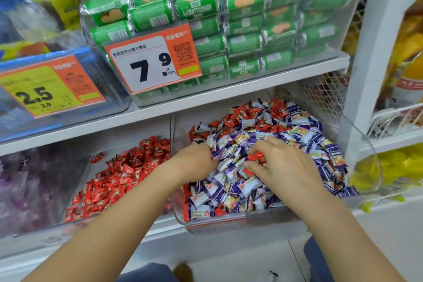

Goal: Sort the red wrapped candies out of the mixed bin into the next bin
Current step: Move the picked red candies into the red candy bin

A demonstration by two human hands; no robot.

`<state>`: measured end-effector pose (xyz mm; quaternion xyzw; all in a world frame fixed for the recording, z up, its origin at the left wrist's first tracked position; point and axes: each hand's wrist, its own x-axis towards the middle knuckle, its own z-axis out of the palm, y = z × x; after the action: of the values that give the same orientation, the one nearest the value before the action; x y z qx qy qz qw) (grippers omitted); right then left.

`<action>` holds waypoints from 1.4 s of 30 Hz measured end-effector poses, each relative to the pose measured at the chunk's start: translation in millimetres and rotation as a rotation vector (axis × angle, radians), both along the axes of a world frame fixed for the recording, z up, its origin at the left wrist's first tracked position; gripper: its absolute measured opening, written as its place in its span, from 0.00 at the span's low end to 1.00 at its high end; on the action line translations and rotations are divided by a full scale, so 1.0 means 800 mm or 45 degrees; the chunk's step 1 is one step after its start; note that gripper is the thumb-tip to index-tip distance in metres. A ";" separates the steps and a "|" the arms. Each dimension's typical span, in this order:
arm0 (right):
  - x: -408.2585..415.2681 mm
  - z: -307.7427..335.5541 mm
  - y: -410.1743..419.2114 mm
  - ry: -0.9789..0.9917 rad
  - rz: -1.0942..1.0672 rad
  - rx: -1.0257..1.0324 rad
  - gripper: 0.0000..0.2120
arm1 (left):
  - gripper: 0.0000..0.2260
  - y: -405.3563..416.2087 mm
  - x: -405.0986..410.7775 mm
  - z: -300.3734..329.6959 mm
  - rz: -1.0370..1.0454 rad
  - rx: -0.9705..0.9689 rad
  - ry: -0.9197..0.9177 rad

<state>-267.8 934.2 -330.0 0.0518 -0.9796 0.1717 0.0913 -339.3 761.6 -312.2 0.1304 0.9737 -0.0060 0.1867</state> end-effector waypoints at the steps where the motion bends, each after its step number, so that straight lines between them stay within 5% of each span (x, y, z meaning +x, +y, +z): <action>1: 0.002 0.000 0.001 -0.022 0.019 -0.001 0.19 | 0.15 -0.001 0.003 -0.001 0.005 0.025 0.013; 10: 0.007 -0.003 0.002 -0.063 0.130 -0.131 0.18 | 0.14 -0.018 0.026 0.019 0.045 0.430 0.270; 22: 0.037 -0.006 -0.019 0.247 0.076 -0.509 0.11 | 0.11 -0.066 0.053 0.005 0.180 1.236 0.564; 29: 0.046 0.014 -0.098 0.185 0.141 -0.803 0.20 | 0.10 -0.173 0.066 -0.017 0.459 1.386 0.701; 33: 0.018 0.021 -0.177 0.131 0.255 -0.646 0.09 | 0.09 -0.234 0.052 -0.039 0.639 1.322 0.657; 37: -0.032 0.029 -0.246 0.125 0.307 -0.484 0.08 | 0.10 -0.267 0.039 -0.054 0.721 1.318 0.661; 42: -0.071 0.032 -0.273 -0.165 0.419 0.020 0.27 | 0.18 -0.284 0.037 -0.048 0.750 1.465 0.486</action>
<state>-324.6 716.2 -304.3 0.2010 -0.9630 0.1795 -0.0017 -309.9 534.1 -350.3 -0.0653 0.8326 0.5419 -0.0942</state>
